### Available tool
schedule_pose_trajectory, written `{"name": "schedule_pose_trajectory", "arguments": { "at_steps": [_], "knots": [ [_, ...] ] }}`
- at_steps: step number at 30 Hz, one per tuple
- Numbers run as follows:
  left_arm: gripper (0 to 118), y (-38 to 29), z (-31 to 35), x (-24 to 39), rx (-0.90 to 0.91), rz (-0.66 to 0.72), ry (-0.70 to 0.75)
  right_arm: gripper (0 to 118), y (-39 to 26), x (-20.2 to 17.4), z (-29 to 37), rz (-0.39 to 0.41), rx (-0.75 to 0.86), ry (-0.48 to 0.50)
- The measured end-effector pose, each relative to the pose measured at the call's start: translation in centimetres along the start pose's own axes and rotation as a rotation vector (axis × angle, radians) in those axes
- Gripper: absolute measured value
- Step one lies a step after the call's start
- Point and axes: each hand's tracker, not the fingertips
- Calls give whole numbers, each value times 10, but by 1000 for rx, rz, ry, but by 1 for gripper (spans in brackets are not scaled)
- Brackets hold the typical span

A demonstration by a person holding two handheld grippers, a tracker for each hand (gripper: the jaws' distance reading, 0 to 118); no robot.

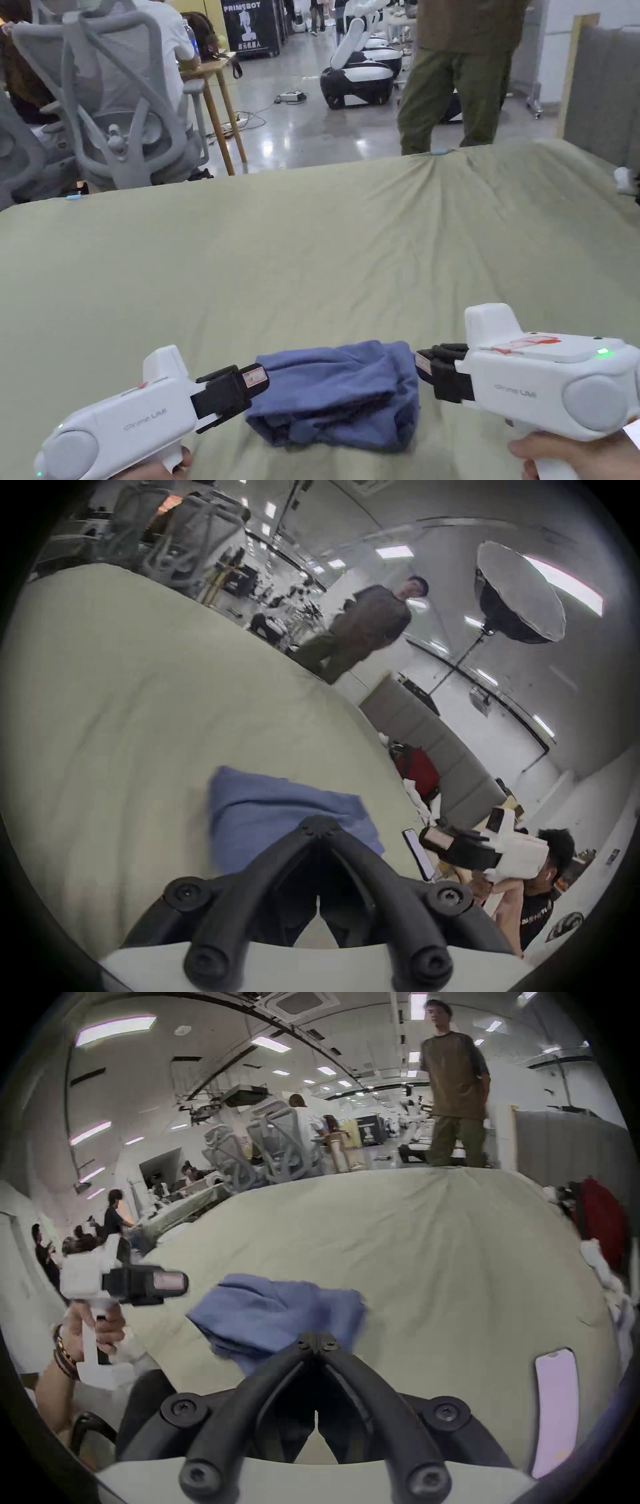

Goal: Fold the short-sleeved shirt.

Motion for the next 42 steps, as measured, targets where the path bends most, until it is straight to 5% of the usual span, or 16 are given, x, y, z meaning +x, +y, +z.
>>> {"name": "schedule_pose_trajectory", "arguments": {
  "at_steps": [6,8,9,11,12,15,22,27,29,34,42],
  "knots": [
    [0,-1,17,-14,29,55,27,0,10,3,-80,-154,-127,132],
    [0,0,16,-17,30,61,22,0,-2,14,-98,-188,-200,92],
    [9,1,16,-18,30,64,21,0,-8,21,-100,-151,-234,22],
    [22,1,15,-19,28,68,19,0,-18,31,-95,-161,-154,90],
    [30,3,12,-23,24,69,12,0,-19,35,-91,-209,-149,107],
    [118,5,-1,-24,-24,82,33,0,-23,35,-83,-218,-158,99],
    [114,5,-58,-28,-107,154,74,0,-29,36,-87,-215,-127,102],
    [65,0,-108,-33,-186,139,68,0,-34,40,-83,-243,-113,102],
    [31,-7,-104,0,-178,147,79,0,-35,40,-86,-246,-110,99],
    [23,14,-98,-17,-190,116,54,0,-40,30,-77,-227,-93,87],
    [22,46,-67,-32,-233,77,22,0,-22,-18,-95,-65,-51,57]
  ]
}}
